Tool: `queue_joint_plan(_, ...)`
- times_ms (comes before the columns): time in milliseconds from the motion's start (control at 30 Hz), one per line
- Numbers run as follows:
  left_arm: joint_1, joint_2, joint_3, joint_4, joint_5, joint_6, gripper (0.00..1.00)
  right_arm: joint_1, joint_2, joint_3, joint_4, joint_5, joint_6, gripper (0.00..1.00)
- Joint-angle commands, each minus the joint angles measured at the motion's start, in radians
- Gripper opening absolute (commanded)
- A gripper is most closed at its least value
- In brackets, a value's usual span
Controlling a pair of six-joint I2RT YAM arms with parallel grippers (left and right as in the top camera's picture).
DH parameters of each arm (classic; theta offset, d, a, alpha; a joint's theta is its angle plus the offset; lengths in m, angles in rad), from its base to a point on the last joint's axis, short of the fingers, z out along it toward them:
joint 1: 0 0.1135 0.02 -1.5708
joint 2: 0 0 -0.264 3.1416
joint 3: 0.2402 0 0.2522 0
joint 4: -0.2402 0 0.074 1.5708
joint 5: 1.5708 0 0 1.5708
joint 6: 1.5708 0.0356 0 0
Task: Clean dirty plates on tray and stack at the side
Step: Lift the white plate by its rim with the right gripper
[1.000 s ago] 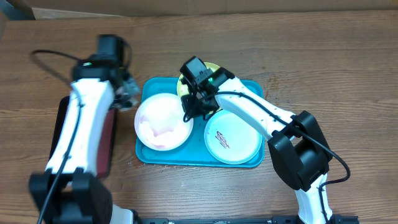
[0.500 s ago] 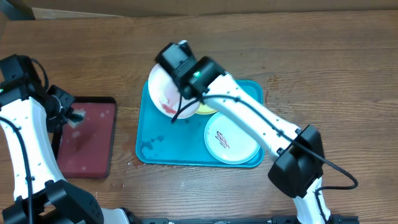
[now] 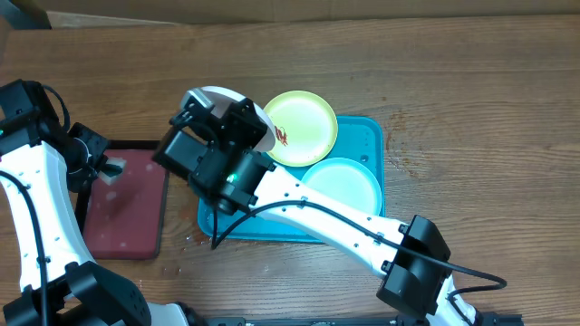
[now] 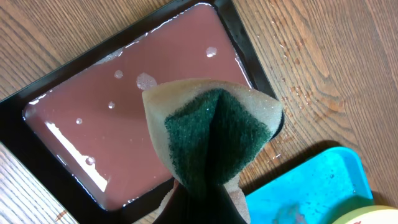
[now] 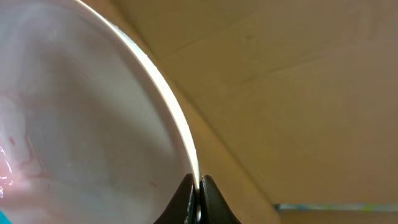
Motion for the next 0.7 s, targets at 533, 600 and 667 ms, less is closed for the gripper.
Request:
queue_joint_plan(533,0.000,-0.008,0.003,-0.002,-0.009,0.017,0.04,-0.363,-0.081,0.086,-0.196,-0.993,0.543,0.04)
queue_joint_plan(600,0.000,-0.008,0.003,-0.002,-0.009,0.017,0.04,-0.493,-0.090,0.086,-0.206,-1.249,0.542,0.04)
queue_joint_plan(667,0.000,-0.008,0.003,-0.002,-0.009,0.017,0.04,-0.627,-0.089,0.085,-0.233,-1.422,0.542,0.04)
